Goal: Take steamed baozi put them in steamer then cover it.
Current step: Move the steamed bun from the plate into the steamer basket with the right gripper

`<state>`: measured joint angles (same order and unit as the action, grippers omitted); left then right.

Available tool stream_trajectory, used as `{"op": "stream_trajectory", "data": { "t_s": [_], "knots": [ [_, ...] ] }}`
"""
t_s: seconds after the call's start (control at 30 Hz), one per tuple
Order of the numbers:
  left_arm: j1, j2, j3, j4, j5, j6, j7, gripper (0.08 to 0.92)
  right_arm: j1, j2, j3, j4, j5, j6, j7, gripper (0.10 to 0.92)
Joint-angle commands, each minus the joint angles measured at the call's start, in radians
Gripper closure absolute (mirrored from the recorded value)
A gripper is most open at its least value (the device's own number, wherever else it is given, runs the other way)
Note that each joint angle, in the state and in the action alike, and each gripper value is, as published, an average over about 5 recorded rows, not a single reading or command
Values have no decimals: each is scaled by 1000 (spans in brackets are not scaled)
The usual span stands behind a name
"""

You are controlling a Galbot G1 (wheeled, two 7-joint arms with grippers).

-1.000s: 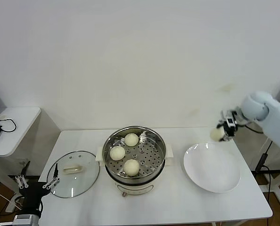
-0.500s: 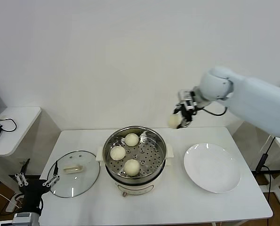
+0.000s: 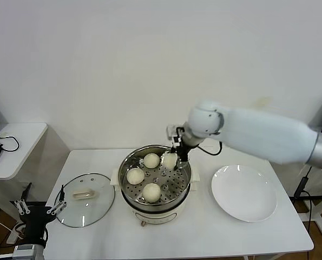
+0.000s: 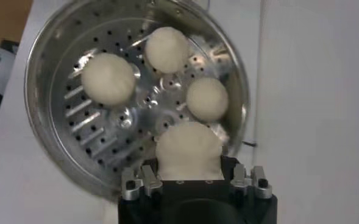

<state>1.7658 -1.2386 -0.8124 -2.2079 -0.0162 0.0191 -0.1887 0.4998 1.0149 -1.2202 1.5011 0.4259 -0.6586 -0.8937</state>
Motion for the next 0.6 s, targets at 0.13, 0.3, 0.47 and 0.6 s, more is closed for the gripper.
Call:
{"op": "stream_trajectory", "data": {
  "t_s": [0.13,0.3,0.47,0.6],
  "knots": [
    [-6,1,0,3,0,-1,0,177,-85,56,-27,-51,-25,-53,40,402],
    [-12,1,3,9,-1,-1,0,177,-93,57,-22,-60,-41,-47,43,401],
    [-10,3,1,10,-2,-2,0,177,-102,63,-12,-72,-50,-43,50,398],
    [-6,2,-1,9,-4,-3,0,177,-106,68,-2,-74,-47,-45,52,397]
  ]
}}
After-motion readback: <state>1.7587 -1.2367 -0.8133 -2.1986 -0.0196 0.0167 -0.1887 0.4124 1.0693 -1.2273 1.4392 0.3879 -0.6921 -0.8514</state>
